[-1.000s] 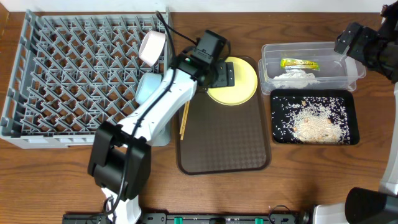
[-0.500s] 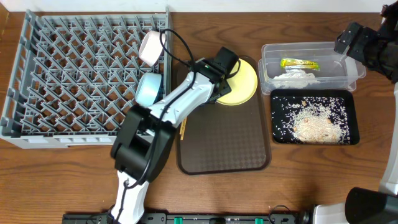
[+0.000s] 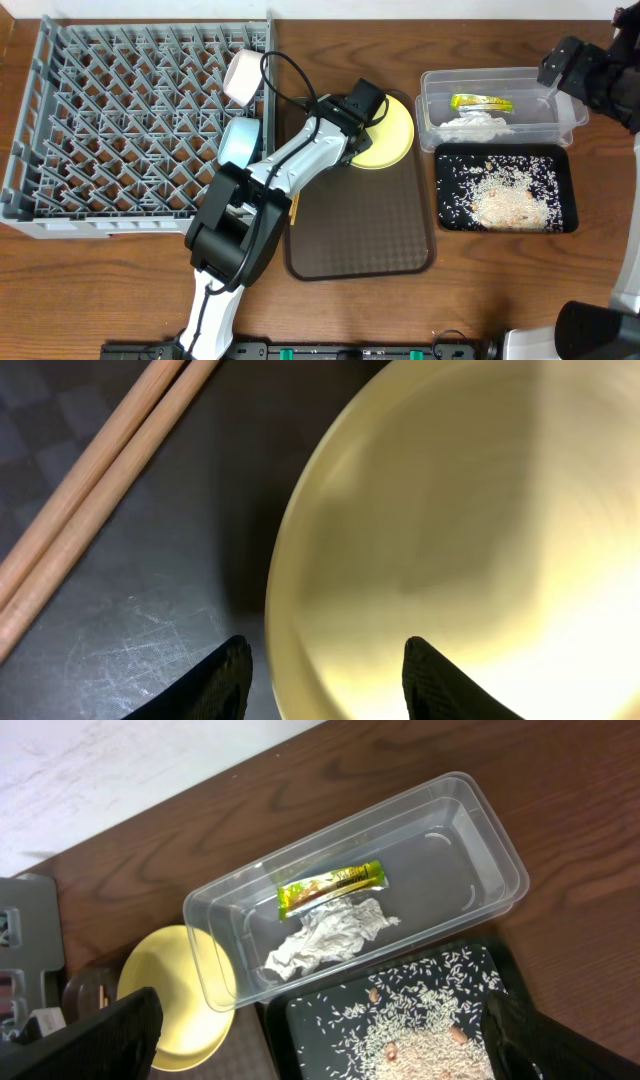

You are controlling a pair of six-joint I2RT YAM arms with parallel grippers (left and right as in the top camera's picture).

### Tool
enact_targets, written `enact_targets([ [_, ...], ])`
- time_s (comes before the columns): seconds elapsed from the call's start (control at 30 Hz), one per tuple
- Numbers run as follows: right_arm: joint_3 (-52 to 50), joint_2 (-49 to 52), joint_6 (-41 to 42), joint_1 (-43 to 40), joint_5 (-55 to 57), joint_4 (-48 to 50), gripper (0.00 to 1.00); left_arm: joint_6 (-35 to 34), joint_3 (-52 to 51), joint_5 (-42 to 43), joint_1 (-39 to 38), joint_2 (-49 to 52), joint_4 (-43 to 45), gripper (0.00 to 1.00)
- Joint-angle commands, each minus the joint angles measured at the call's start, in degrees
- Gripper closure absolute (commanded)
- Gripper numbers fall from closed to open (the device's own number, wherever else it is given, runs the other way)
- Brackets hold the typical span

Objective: Sort waste into correct bins and load items into the dishwasher
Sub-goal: 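Grip yellow plate edge with left gripper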

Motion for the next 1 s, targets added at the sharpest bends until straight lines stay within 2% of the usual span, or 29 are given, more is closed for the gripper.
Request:
enact_targets([
  [0.0, 0.57, 0.31, 0.35, -0.07, -0.26, -0.09, 0.01, -2.64, -2.23, -1.36, -0.15, 0.79, 0.15, 0.51],
  [0.27, 0.57, 0.31, 0.35, -0.07, -0.26, -0.09, 0.01, -2.62, -2.51, -1.62, -0.17, 1.14, 0.87, 0.53],
  [0.47, 0.57, 0.31, 0.35, -0.07, -0.26, -0.09, 0.01, -3.52, -2.51, -0.63, -0.17, 4.07, 2.01, 0.6],
  [0.6, 0.57, 0.31, 0.35, -0.07, -0.26, -0.09, 0.01, -3.67, -2.51, 0.15, -0.11, 4.85, 3.08, 0.68],
  [0.73, 0.57, 0.31, 0.35, -0.07, -0.26, -0.09, 0.01, -3.65, -2.51, 0.17, -0.11, 4.85, 3.32, 0.9],
  [0.97, 0.57, 0.31, 0.35, -0.07, -0.26, -0.09, 0.01, -2.19, -2.51, 0.15, 0.0, 3.93, 3.32, 0.92],
])
